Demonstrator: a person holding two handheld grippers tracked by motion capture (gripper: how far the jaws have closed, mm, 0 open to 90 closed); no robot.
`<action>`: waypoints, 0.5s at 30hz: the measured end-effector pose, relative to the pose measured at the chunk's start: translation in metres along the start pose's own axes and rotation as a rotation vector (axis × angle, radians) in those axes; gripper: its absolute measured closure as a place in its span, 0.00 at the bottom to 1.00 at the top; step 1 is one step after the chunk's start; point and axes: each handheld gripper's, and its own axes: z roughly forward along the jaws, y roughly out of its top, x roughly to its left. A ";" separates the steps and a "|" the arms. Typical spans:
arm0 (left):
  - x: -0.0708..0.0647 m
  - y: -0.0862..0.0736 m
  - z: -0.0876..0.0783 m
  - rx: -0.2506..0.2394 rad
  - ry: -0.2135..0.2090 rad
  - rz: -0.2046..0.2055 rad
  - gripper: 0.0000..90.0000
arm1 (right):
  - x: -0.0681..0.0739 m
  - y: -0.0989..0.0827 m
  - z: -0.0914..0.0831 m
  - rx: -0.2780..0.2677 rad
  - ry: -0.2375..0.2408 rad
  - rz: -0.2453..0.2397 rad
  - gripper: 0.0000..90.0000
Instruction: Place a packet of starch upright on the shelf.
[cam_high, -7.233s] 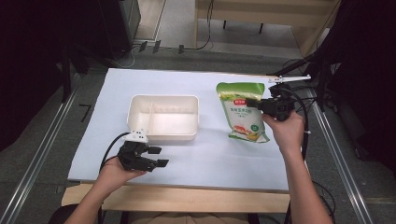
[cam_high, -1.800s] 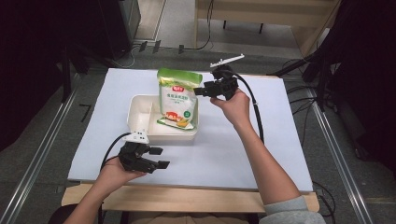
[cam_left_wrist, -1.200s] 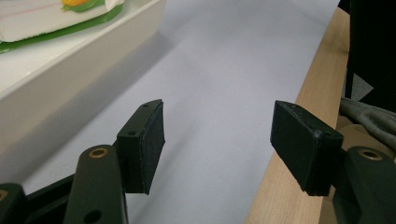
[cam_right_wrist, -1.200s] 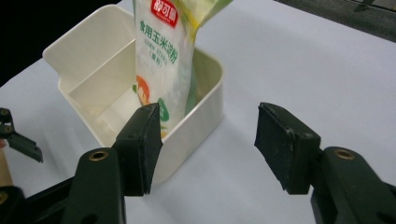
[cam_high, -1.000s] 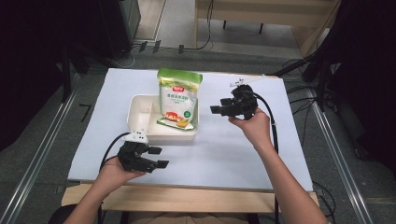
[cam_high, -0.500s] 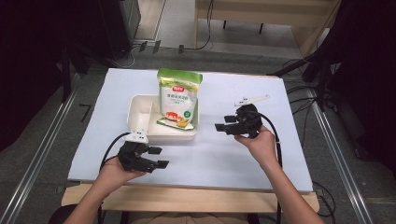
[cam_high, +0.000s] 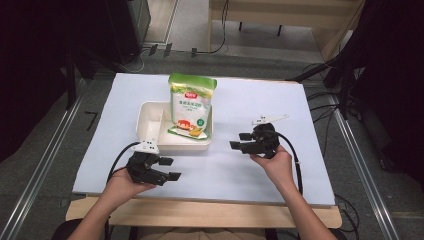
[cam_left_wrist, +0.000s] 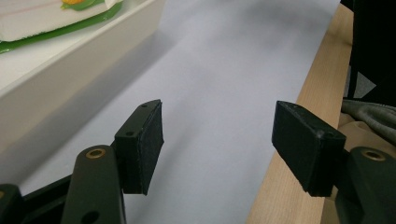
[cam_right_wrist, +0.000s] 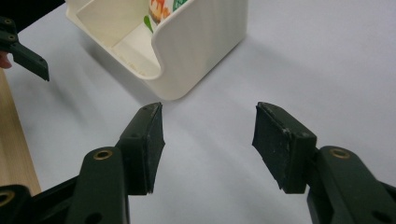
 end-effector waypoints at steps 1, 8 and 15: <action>0.000 0.000 0.000 0.001 0.001 0.000 0.38 | 0.000 -0.001 0.000 0.004 0.001 -0.001 0.49; 0.001 0.000 0.000 0.001 0.005 -0.001 0.38 | -0.002 -0.003 0.000 0.009 -0.005 0.006 0.49; 0.001 0.000 0.001 0.002 0.001 0.003 0.38 | -0.003 -0.003 0.004 0.017 -0.003 0.007 0.47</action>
